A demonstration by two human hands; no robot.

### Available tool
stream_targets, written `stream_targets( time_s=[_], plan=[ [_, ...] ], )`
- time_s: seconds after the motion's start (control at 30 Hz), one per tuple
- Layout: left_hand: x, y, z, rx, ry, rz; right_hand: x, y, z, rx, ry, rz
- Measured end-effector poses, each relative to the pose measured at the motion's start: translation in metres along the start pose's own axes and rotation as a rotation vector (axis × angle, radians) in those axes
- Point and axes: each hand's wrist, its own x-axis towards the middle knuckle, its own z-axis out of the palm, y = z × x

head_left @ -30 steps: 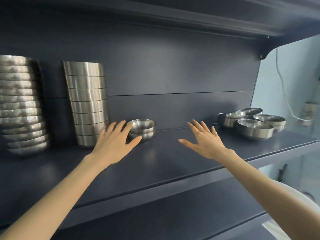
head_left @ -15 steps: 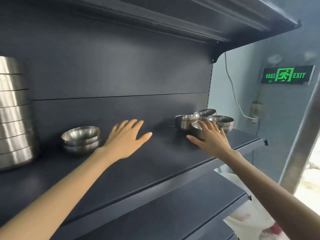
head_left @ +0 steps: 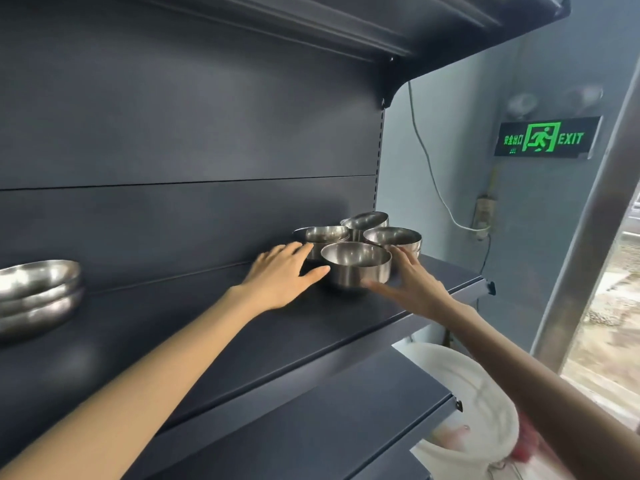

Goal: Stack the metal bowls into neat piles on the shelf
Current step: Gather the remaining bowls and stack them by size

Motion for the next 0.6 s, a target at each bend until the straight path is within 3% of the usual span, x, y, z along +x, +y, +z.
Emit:
stream_targets(
  time_s=[0.17,0.3,0.47,0.6],
  plan=[
    [0.023,0.012,0.017,-0.098,-0.049,-0.08,0.011,0.011,0.009,0.114,-0.049,-0.035],
    [0.033,0.019,0.032,-0.306,-0.086,-0.144,0.016,0.012,0.016,0.279,-0.034,-0.015],
    [0.039,0.023,0.043,-0.619,0.007,-0.211,0.021,0.013,0.021,0.422,0.013,-0.009],
    [0.031,0.017,0.044,-0.73,0.052,-0.24,0.016,0.005,0.023,0.493,0.022,-0.011]
  ],
)
